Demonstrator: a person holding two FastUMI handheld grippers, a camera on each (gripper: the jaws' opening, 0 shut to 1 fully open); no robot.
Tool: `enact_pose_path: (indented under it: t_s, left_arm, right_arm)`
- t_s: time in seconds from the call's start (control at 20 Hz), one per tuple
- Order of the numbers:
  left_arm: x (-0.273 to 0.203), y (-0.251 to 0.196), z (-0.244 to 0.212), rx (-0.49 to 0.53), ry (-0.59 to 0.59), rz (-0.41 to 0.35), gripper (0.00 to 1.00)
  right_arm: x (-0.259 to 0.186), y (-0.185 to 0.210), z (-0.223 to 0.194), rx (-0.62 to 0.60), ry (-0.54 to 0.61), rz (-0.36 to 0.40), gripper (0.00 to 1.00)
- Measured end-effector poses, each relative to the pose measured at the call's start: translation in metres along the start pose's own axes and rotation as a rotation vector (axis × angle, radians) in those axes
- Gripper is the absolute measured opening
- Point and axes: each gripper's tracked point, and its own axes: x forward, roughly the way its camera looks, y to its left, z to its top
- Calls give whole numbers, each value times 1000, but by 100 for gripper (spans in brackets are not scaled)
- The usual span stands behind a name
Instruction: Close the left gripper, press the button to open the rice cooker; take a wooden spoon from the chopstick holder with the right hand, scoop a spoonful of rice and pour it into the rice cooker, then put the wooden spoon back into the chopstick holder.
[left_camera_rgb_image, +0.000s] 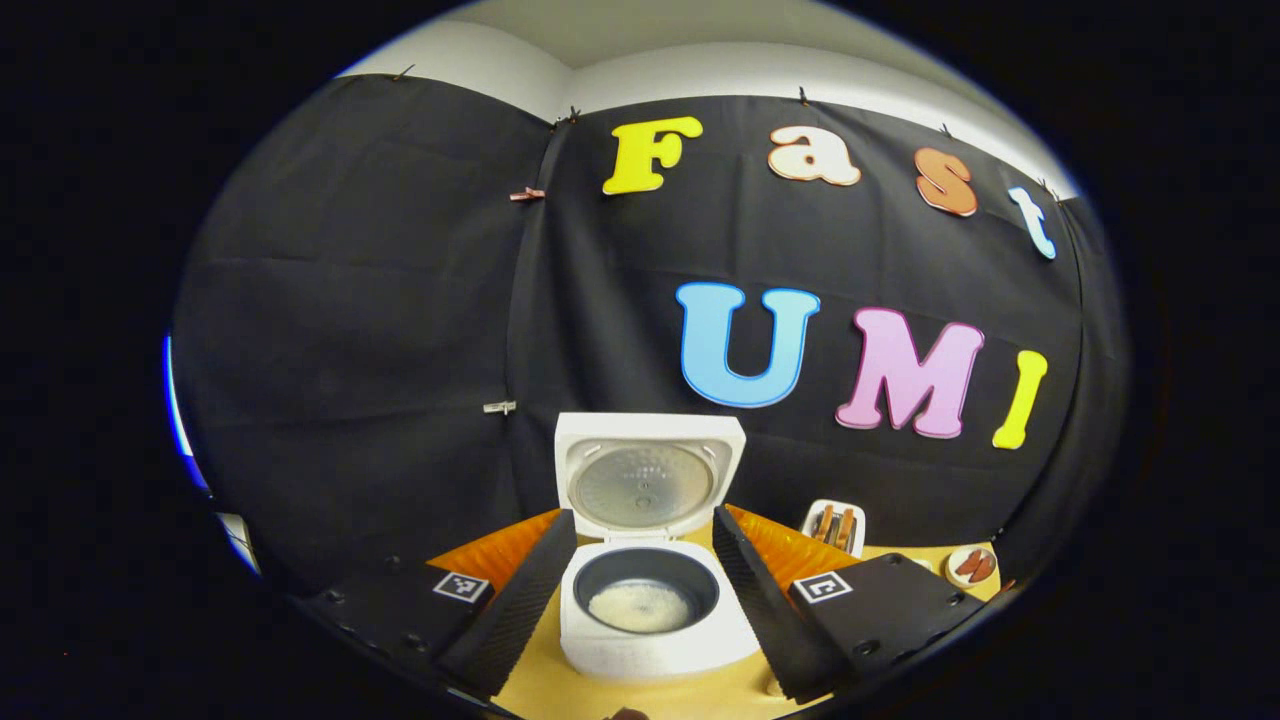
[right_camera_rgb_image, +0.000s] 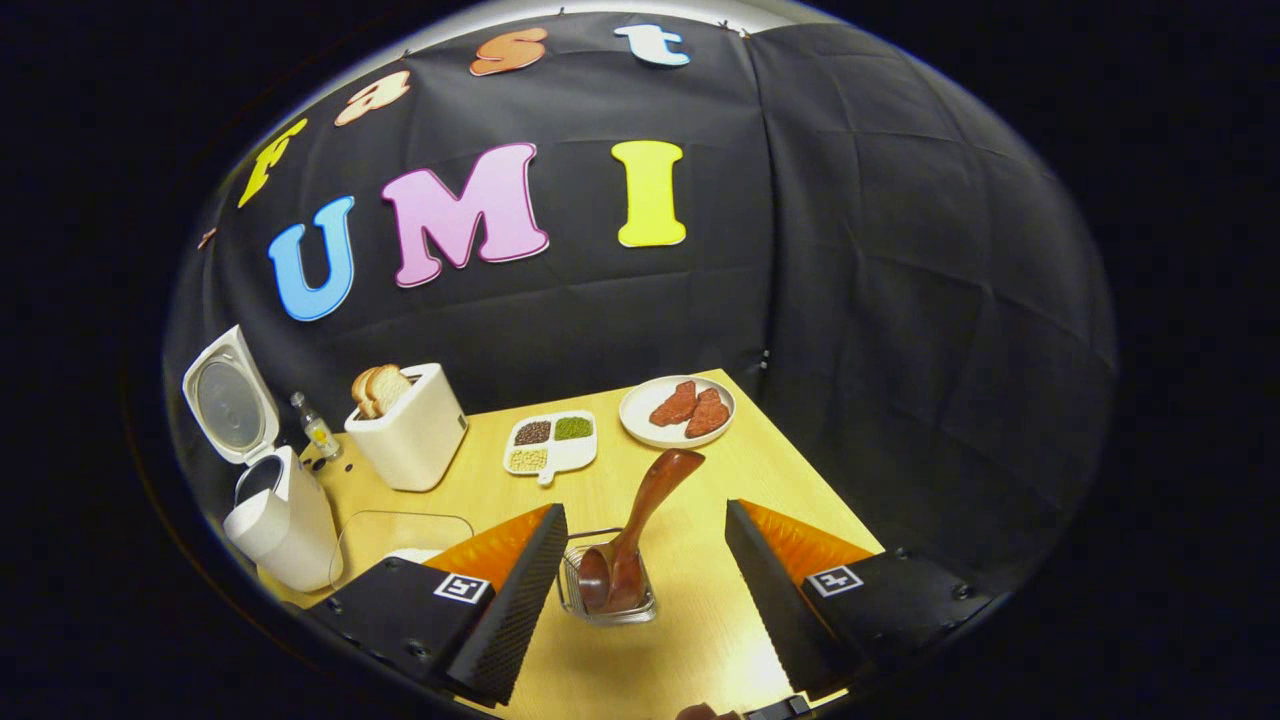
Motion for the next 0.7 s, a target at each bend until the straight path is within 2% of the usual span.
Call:
enact_pose_path:
  t_s: [0.15,0.25,0.4,0.65,0.7]
  left_arm:
    - [35,-3,33,-22,-29,-16,95]
    - [62,-1,51,-3,-33,-32,94]
    - [100,6,64,63,-26,-30,94]
    - [164,7,76,47,1,-66,94]
    - [178,10,73,59,13,-54,94]
  right_arm:
    - [-15,14,14,-70,-44,33,99]
    - [-22,22,23,-92,-72,42,98]
    - [-33,35,32,-71,-86,54,99]
    - [-50,57,46,-42,-126,74,99]
    - [-53,60,47,-40,-126,74,98]
